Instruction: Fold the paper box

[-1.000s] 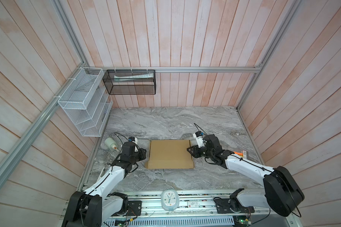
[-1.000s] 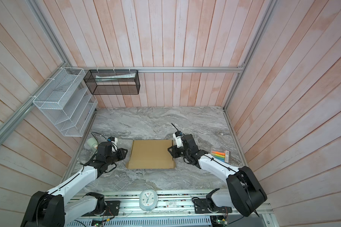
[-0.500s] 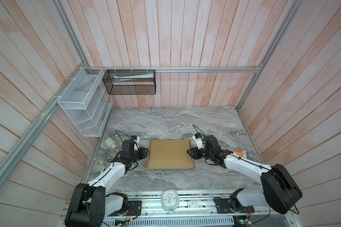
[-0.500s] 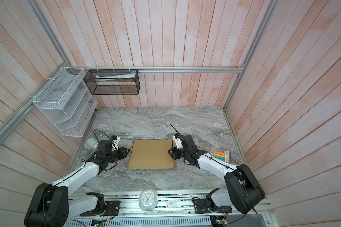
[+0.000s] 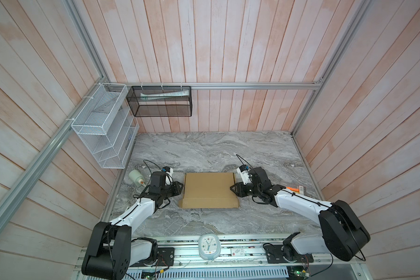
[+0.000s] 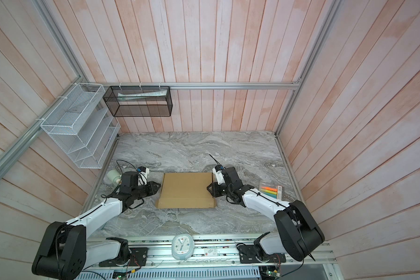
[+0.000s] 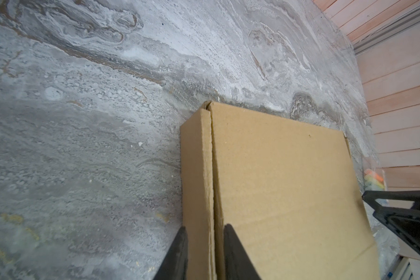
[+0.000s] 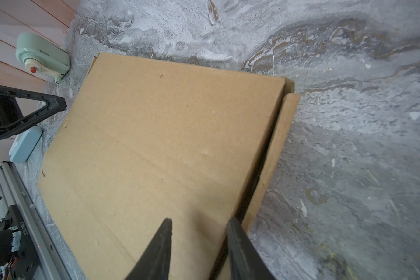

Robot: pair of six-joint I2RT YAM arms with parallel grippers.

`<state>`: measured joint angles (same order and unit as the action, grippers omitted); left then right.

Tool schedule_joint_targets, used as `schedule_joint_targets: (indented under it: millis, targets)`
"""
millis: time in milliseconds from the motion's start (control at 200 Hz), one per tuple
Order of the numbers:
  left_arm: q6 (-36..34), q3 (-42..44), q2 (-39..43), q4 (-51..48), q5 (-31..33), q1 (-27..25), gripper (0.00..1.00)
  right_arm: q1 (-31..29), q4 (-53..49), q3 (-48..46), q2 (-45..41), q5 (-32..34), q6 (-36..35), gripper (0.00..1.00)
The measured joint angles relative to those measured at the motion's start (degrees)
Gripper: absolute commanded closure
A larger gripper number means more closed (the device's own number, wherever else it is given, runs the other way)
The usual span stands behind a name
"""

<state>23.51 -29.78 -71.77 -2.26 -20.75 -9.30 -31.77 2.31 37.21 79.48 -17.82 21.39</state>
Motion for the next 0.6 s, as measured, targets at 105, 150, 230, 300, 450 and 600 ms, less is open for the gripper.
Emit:
schedule_joint_targets:
  millis: [105, 150, 230, 300, 450, 600]
  targets:
    - [-0.4, -0.6, -0.5, -0.1, 0.0, 0.0, 0.71, 0.0, 0.0, 0.0, 0.2, 0.0, 0.0, 0.60]
    - [-0.5, -0.9, -0.9, -0.2, 0.0, 0.0, 0.71, 0.0, 0.0, 0.0, 0.3, 0.0, 0.0, 0.60]
    - [-0.9, -1.1, -1.3, -0.3, 0.1, 0.0, 0.71, 0.0, 0.0, 0.0, 0.3, 0.0, 0.0, 0.60]
    - [-1.1, -1.1, -1.6, -0.5, 0.1, 0.0, 0.71, 0.1, 0.0, 0.0, 0.3, 0.0, 0.0, 0.60]
    - [-1.5, -1.1, -1.8, -1.0, 0.2, 0.0, 0.71, 0.2, 0.0, -0.3, 0.2, 0.0, 0.0, 0.60]
    - [-1.5, -1.1, -1.9, -1.2, 0.3, 0.0, 0.72, 0.4, -0.2, -0.7, -0.9, 0.1, 0.0, 0.59]
